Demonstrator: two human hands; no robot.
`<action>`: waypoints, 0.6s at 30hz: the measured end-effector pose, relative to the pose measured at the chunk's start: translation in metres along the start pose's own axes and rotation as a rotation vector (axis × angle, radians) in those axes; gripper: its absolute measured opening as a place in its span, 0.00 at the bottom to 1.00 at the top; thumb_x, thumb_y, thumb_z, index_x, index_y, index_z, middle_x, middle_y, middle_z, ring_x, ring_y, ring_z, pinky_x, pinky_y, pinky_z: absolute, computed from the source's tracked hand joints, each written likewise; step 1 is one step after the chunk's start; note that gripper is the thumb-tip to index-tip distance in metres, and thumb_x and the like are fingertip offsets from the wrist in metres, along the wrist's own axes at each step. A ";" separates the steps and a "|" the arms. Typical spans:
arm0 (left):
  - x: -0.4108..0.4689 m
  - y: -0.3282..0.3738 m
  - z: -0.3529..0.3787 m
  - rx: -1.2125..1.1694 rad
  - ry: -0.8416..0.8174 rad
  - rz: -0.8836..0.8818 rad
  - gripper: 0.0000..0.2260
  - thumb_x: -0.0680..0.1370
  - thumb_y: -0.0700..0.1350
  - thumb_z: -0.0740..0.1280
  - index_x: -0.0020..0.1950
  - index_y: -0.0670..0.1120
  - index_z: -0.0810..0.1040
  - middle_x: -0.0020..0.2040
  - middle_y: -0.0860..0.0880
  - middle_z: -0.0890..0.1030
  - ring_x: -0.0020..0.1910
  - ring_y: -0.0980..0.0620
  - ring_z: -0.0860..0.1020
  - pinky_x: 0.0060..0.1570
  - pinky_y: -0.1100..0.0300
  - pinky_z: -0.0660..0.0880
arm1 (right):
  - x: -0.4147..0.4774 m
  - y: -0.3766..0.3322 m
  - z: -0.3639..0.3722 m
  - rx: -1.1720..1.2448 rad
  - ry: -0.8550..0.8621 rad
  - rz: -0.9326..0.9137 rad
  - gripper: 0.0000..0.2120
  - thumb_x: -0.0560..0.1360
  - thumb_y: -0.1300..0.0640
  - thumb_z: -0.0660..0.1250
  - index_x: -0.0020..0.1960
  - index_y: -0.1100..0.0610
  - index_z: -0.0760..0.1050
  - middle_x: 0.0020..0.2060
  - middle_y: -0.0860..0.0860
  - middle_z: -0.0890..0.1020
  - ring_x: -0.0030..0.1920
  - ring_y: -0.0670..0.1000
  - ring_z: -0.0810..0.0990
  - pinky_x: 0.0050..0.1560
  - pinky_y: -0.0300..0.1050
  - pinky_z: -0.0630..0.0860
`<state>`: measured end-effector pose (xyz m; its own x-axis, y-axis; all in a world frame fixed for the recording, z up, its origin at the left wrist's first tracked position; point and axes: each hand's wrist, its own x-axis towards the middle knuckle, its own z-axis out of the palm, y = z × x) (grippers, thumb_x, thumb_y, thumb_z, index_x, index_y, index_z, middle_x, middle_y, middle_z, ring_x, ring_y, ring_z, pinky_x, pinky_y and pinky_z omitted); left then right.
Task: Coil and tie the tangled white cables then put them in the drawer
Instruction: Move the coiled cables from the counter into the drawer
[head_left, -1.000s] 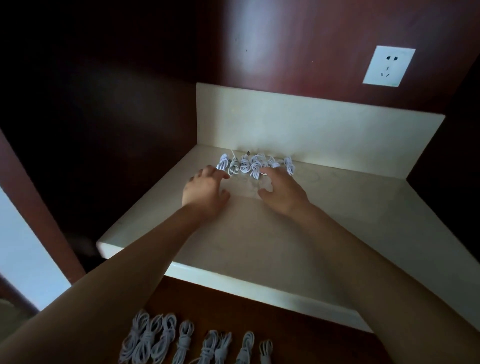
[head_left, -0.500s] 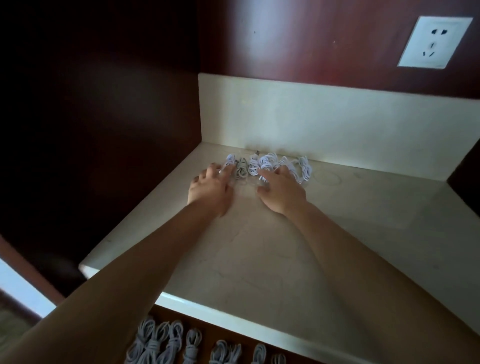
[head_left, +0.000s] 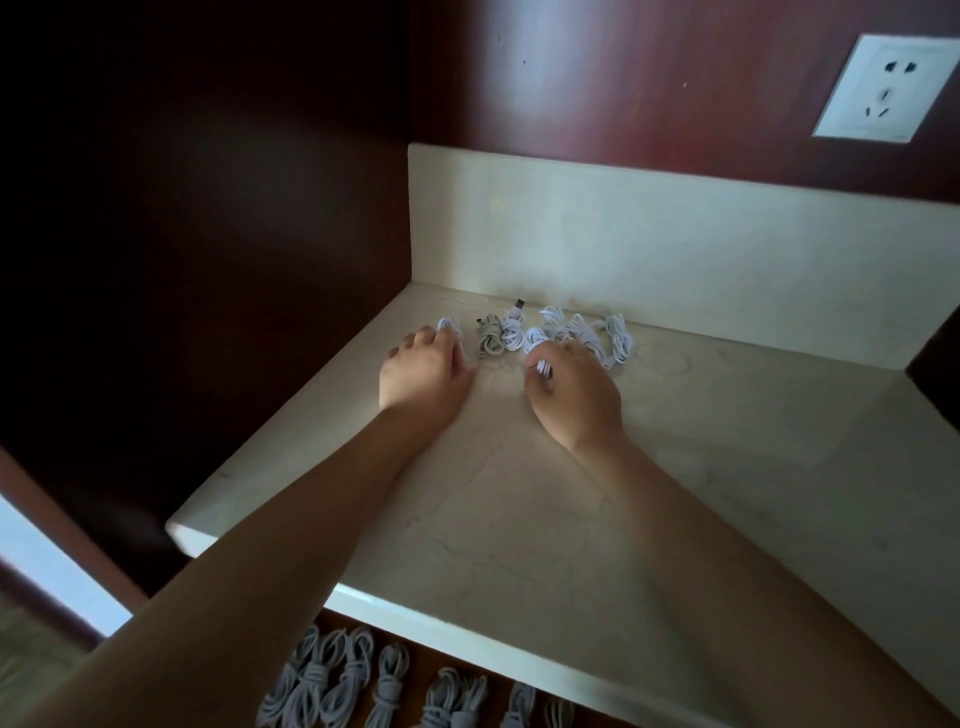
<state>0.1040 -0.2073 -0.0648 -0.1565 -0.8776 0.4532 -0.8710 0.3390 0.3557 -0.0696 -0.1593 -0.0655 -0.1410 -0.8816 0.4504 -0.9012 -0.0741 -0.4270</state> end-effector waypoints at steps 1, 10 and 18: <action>-0.001 0.000 -0.002 -0.020 0.012 0.007 0.07 0.77 0.50 0.64 0.46 0.48 0.71 0.49 0.46 0.77 0.50 0.44 0.76 0.47 0.53 0.71 | -0.002 -0.001 -0.001 0.029 0.010 0.001 0.05 0.75 0.56 0.63 0.47 0.50 0.78 0.44 0.53 0.77 0.48 0.56 0.77 0.41 0.47 0.72; -0.032 0.000 -0.025 -0.304 -0.101 0.037 0.18 0.77 0.50 0.67 0.66 0.58 0.71 0.60 0.49 0.77 0.54 0.44 0.78 0.49 0.55 0.73 | -0.056 -0.009 -0.032 0.365 -0.009 0.089 0.05 0.77 0.54 0.67 0.51 0.49 0.81 0.51 0.48 0.84 0.49 0.48 0.81 0.53 0.46 0.75; -0.097 0.000 -0.057 -0.470 -0.060 0.215 0.11 0.74 0.47 0.71 0.56 0.54 0.80 0.51 0.51 0.77 0.47 0.51 0.79 0.52 0.55 0.77 | -0.126 -0.015 -0.071 0.442 -0.034 0.079 0.07 0.78 0.54 0.67 0.54 0.48 0.82 0.53 0.46 0.84 0.52 0.46 0.82 0.58 0.46 0.77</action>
<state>0.1463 -0.1029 -0.0622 -0.3471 -0.7843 0.5141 -0.5149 0.6176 0.5945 -0.0674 -0.0139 -0.0598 -0.1822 -0.9070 0.3796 -0.6258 -0.1908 -0.7563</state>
